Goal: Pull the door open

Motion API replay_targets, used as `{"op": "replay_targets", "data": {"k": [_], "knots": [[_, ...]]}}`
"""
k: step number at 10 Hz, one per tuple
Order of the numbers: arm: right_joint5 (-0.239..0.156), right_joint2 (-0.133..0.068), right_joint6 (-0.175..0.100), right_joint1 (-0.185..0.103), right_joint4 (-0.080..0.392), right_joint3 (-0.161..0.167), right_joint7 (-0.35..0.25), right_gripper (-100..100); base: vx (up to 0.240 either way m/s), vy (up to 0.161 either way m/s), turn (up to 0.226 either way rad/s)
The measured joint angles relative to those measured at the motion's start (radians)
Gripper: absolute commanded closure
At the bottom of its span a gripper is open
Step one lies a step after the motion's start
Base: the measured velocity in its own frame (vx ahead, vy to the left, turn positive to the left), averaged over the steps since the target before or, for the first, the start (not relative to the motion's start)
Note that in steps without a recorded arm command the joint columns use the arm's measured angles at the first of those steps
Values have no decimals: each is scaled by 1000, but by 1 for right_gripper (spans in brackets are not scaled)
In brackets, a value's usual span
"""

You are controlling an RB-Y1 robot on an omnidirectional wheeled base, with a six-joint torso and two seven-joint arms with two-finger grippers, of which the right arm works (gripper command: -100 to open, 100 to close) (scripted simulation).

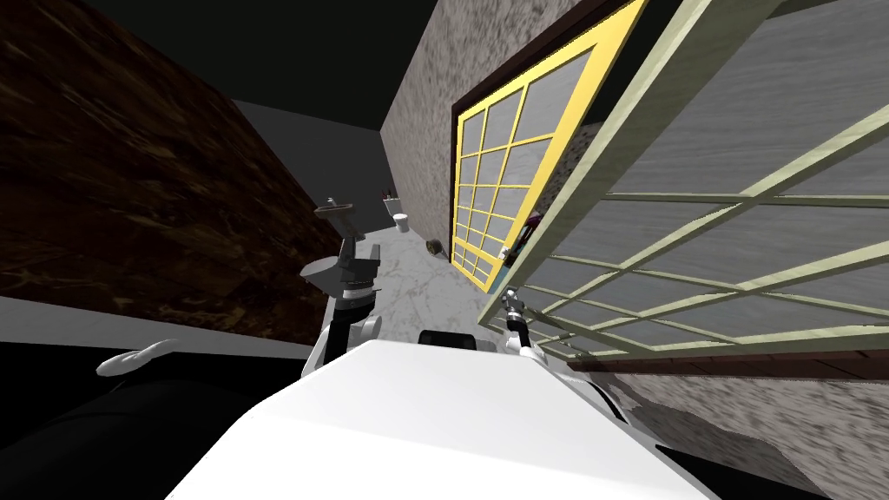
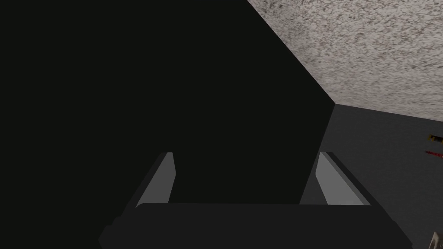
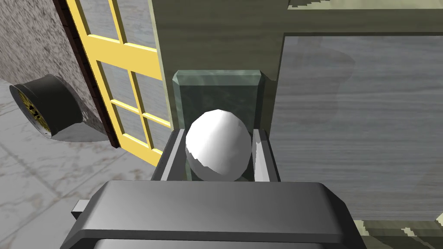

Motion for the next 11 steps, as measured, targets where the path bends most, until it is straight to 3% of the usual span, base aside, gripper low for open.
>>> {"op": "replay_targets", "data": {"k": [2, 4, 8, 11], "knots": [[0, 1, 1, 2, 1, 1, 0, 100, -64, 5, 36], [10, -12, -11, -5, 12, 12, -20, 100, -180, -50, 85], [46, -31, -13, 25, -17, 54, -78, 100, -209, -29, 95], [73, -50, -26, 33, -11, 87, -126, 100, -203, -29, 71]]}}
